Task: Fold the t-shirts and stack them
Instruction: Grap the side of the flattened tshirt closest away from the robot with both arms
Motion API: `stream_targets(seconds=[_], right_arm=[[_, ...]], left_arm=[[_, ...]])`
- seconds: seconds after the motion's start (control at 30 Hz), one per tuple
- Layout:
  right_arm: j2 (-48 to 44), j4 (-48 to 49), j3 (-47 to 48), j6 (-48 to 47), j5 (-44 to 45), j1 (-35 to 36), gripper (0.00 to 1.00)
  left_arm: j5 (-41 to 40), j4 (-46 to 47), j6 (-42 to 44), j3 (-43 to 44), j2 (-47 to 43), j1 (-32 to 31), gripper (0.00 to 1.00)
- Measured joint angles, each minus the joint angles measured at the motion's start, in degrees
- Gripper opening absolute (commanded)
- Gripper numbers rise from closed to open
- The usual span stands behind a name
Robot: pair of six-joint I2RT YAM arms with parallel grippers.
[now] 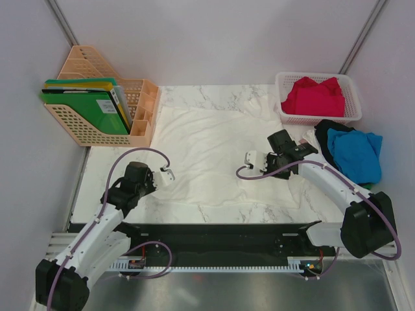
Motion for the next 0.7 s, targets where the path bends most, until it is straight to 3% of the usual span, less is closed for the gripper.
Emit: stream_targets(seconds=[0.47, 0.7], right_arm=[[-0.4, 1.7, 0.7, 0.8, 3.1, -0.2, 0.00], [-2.3, 2.2, 0.7, 0.7, 4.2, -4.7, 0.00]], left_arm=[[-0.1, 0.1, -3.9, 1.2, 7.0, -0.1, 0.02], [-0.6, 0.0, -7.2, 3.7, 8.9, -0.1, 0.02]])
